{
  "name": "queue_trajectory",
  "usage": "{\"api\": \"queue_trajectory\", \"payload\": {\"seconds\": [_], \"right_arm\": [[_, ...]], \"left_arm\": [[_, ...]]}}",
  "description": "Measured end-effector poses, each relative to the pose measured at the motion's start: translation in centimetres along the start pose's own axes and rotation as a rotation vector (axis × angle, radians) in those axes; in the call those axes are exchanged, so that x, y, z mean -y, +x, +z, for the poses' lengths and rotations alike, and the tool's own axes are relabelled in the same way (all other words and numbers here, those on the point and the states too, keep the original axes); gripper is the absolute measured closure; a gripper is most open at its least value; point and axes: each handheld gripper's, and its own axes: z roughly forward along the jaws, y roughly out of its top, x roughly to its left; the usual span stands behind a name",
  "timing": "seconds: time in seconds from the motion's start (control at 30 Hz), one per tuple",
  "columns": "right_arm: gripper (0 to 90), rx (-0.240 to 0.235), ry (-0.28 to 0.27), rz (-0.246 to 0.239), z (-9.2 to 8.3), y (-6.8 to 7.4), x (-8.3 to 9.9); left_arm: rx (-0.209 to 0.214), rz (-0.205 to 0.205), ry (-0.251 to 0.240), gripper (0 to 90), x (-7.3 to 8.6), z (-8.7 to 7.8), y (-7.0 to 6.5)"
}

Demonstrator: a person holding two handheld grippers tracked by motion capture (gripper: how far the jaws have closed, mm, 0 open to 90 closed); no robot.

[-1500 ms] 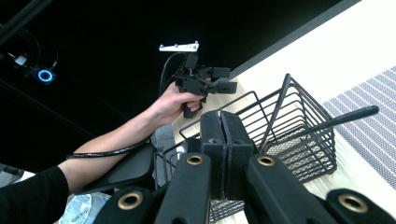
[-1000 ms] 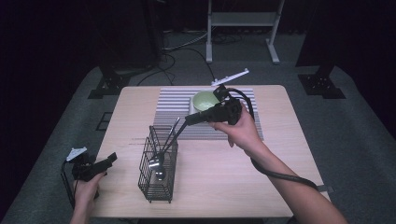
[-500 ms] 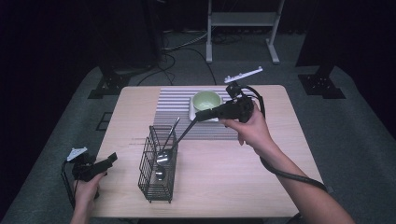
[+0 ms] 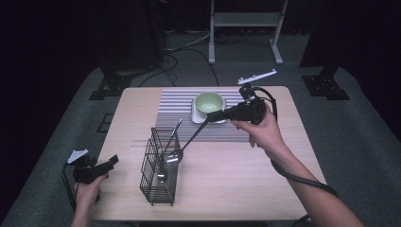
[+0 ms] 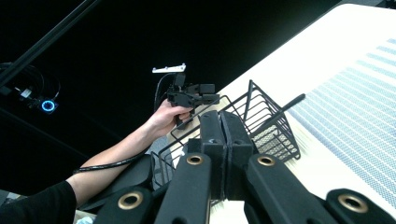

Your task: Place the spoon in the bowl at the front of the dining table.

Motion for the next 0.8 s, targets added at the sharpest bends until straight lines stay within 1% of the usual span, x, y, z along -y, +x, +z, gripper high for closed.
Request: {"api": "queue_trajectory", "payload": {"seconds": [0.27,0.43,0.8], "right_arm": [[89.3,0.018,-0.012,0.024,-1.2,-0.9,0.9],[89.3,0.032,-0.019,0.043,-1.8,-1.9,1.6],[89.3,0.052,-0.029,0.075,-2.4,-3.2,2.5]], "left_arm": [[0.0,-0.003,0.0,1.3,0.0,0.0,0.0],[-0.002,-0.001,0.001,1.3,0.0,0.0,0.0],[-0.002,-0.001,0.001,1.3,0.0,0.0,0.0]]}}
